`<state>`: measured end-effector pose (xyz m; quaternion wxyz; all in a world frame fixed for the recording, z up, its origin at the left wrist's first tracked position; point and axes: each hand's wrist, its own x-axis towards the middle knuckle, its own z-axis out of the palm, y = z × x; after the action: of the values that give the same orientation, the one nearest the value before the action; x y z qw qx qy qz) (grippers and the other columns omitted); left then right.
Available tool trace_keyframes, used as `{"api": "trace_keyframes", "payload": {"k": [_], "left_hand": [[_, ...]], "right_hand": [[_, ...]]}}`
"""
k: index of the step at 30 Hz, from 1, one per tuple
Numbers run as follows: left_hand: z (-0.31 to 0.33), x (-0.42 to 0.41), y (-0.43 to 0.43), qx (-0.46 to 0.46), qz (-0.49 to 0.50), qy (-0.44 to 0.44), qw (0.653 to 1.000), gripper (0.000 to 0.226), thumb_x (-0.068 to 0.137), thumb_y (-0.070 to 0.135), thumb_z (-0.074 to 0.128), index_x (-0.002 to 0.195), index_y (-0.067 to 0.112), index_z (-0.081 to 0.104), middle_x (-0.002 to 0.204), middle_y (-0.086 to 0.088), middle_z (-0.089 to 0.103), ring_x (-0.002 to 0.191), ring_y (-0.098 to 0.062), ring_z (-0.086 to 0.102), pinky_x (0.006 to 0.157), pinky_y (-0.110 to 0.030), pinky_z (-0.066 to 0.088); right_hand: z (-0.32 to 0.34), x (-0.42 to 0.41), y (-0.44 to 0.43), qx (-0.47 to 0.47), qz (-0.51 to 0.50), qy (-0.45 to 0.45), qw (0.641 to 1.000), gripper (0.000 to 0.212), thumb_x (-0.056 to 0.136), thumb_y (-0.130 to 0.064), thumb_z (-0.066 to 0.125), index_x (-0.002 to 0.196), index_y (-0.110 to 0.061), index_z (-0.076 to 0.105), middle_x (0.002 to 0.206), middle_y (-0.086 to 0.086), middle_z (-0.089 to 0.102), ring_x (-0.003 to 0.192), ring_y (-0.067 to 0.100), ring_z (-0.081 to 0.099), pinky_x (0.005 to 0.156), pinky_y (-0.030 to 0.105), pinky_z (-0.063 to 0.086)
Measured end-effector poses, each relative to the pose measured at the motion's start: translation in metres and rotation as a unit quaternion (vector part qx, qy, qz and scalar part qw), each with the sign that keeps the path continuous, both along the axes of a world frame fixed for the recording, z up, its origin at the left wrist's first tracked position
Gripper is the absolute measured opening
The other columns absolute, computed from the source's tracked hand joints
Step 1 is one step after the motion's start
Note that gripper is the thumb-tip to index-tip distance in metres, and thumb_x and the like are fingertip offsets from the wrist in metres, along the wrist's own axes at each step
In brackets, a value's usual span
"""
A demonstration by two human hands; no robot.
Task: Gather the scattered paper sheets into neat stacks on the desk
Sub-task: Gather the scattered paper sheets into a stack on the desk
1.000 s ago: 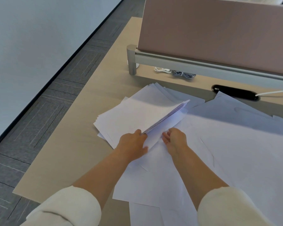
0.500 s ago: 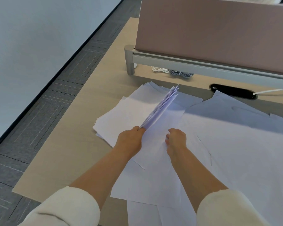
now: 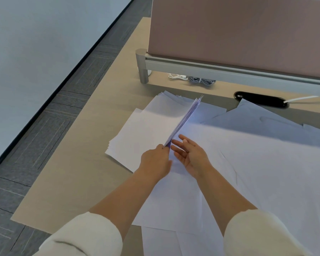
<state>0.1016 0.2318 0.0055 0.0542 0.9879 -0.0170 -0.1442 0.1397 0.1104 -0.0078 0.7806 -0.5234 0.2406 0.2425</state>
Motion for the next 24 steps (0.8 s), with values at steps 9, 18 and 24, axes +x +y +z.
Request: {"api": "trace_keyframes", "payload": {"k": [9, 18, 24], "left_hand": [[0.007, 0.010, 0.016, -0.072, 0.040, -0.017, 0.996, 0.036, 0.089, 0.000, 0.036, 0.120, 0.012, 0.049, 0.111, -0.011, 0.057, 0.096, -0.035, 0.058, 0.078, -0.038, 0.044], [0.008, 0.000, -0.009, -0.017, -0.110, 0.024, 0.993, 0.042, 0.097, 0.022, 0.038, 0.139, 0.022, 0.037, 0.116, -0.007, 0.056, 0.095, -0.030, 0.062, 0.073, -0.034, 0.044], [0.023, 0.007, 0.040, -0.410, 0.060, 0.076, 0.907, 0.018, 0.088, 0.035, 0.060, 0.106, 0.037, 0.066, 0.108, 0.018, 0.066, 0.088, 0.002, 0.063, 0.088, -0.019, 0.044]], "right_hand": [[-0.008, 0.011, 0.003, -0.182, -0.071, 0.067, 0.978, 0.039, 0.092, -0.009, 0.050, 0.130, -0.008, 0.047, 0.102, 0.006, 0.053, 0.074, 0.014, 0.053, 0.067, 0.026, 0.044], [-0.010, 0.017, 0.012, -0.095, 0.048, 0.050, 0.993, 0.055, 0.083, -0.041, 0.066, 0.124, -0.014, 0.040, 0.107, 0.008, 0.057, 0.089, 0.025, 0.061, 0.068, 0.032, 0.053], [-0.026, 0.023, 0.001, -0.150, -0.035, 0.059, 0.986, 0.041, 0.086, -0.018, 0.063, 0.119, -0.009, 0.041, 0.112, 0.013, 0.056, 0.099, 0.031, 0.060, 0.085, 0.044, 0.053]]}}
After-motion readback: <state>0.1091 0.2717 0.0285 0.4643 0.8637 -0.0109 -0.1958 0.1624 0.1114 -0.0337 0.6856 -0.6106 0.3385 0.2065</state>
